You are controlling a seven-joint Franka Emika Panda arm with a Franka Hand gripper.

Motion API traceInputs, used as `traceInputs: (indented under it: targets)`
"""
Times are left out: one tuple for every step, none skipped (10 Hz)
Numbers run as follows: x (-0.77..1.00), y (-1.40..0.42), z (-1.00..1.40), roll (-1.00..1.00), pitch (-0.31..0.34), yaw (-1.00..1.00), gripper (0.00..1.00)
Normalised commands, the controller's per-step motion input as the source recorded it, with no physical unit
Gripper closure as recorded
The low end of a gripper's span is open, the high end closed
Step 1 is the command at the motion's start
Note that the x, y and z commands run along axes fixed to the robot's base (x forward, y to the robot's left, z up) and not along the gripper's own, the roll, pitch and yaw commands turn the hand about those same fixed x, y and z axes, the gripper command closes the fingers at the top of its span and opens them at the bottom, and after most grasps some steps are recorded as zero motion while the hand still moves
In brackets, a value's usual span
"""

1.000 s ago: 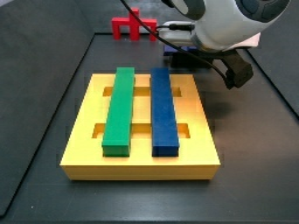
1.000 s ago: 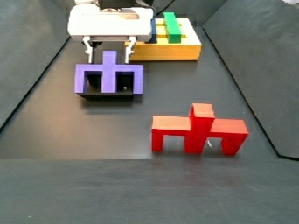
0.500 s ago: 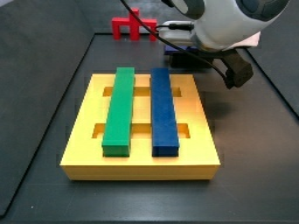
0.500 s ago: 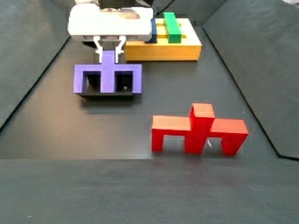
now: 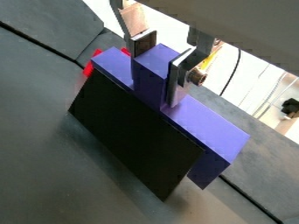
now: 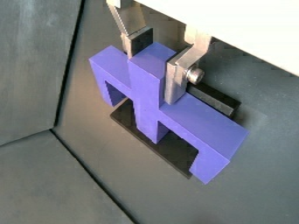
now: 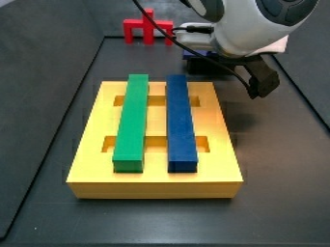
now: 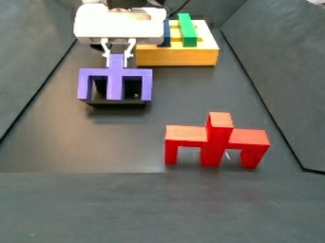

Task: Pick up the purple object. Move up. Place the purple object on the fixture. Regrasp the purple object. Move to above the board. Insert the purple object.
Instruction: Regrasp the purple object, then move to above the board.

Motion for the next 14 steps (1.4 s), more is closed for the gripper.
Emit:
traceInputs:
  targets:
    - [0.00,0.00,0.00,0.00,0.000,0.00,1.00]
    - [0.00,0.00,0.00,0.00,0.000,0.00,1.00]
    - [0.00,0.00,0.00,0.00,0.000,0.00,1.00]
    - [0.00,0.00,0.00,0.00,0.000,0.00,1.00]
    - [0.00,0.00,0.00,0.00,0.000,0.00,1.00]
    - [0.00,0.00,0.00,0.00,0.000,0.00,1.00]
    - [0.00,0.00,1.40,0.00,0.000,0.00,1.00]
    - [0.01,0.01,1.40,-0.06,0.031,-0.02,1.00]
    - [-0.02,0.00,1.40,-0.14,0.036,-0.05,1.00]
    - [-0.02,0.02,1.40,-0.10,0.024,-0.02,1.00]
    - [-0.01,0.00,1.40,-0.06,0.058,0.00,1.00]
    - [-0.02,0.00,1.40,-0.03,0.062,0.00,1.00]
    - [-0.02,0.00,1.40,-0.02,0.056,0.02,1.00]
    - [-0.01,-0.01,0.88,0.00,0.063,0.02,1.00]
